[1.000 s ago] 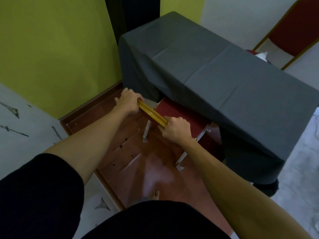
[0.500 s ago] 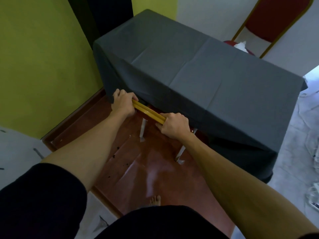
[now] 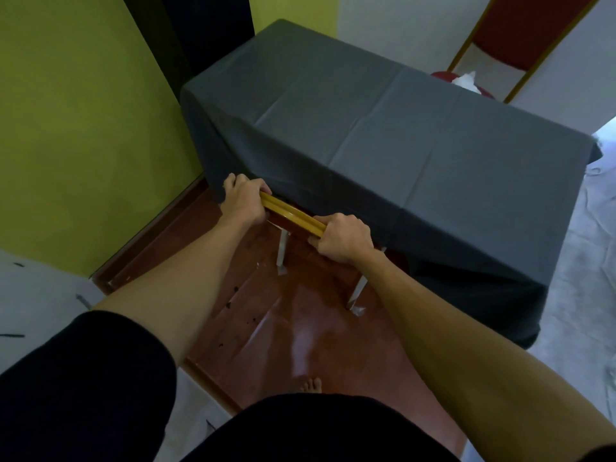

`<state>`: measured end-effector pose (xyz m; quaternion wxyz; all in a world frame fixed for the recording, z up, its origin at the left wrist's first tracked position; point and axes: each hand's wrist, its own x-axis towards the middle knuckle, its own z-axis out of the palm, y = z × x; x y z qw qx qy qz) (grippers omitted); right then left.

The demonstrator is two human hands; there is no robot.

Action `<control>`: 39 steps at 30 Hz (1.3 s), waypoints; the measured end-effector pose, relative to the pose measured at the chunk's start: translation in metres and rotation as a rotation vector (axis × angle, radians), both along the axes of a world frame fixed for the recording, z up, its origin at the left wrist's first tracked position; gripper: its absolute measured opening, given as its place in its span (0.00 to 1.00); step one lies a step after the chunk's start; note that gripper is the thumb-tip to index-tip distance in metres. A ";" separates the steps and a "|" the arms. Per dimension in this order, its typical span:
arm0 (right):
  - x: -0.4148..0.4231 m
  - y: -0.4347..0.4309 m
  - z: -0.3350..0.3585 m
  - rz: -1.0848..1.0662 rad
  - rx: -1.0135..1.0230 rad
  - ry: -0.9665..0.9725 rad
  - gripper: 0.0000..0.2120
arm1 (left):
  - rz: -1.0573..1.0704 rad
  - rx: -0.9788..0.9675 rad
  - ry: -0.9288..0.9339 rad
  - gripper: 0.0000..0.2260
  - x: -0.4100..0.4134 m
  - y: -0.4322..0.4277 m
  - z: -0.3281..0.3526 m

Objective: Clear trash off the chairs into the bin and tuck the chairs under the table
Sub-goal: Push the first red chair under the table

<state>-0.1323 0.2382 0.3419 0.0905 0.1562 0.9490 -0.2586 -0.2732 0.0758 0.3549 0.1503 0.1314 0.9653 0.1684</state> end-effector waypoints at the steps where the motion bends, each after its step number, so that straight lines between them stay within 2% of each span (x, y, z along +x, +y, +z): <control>1: -0.001 0.001 0.002 -0.008 -0.021 -0.015 0.24 | -0.003 0.000 0.002 0.15 0.000 0.001 0.001; 9: 0.004 -0.002 0.001 -0.042 -0.108 -0.064 0.26 | -0.093 -0.075 0.017 0.17 -0.003 -0.002 0.005; 11: 0.011 0.000 0.001 -0.076 -0.167 -0.057 0.27 | -0.161 -0.185 -0.012 0.20 -0.007 -0.002 0.014; 14: 0.029 0.008 -0.004 -0.098 -0.263 -0.055 0.28 | -0.276 -0.451 -0.105 0.31 -0.006 0.005 0.037; 17: 0.060 0.031 -0.004 -0.162 -0.359 -0.083 0.34 | -0.473 -0.593 -0.164 0.33 0.031 0.046 0.065; 20: 0.097 0.064 0.003 -0.210 -0.376 -0.087 0.38 | -0.616 -0.372 -0.324 0.32 0.085 0.101 0.075; 23: 0.137 0.110 0.011 -0.277 -0.367 -0.065 0.38 | -0.616 -0.093 -0.454 0.28 0.143 0.152 0.070; 25: 0.166 0.145 0.016 -0.326 -0.332 -0.049 0.36 | -0.595 0.010 -0.478 0.24 0.180 0.184 0.059; 34: 0.293 0.300 0.017 -0.370 -0.254 -0.084 0.31 | -0.482 0.183 -0.548 0.19 0.298 0.330 0.019; 39: 0.320 0.355 0.009 -0.297 -0.254 -0.129 0.30 | -0.370 0.266 -0.545 0.16 0.339 0.379 0.016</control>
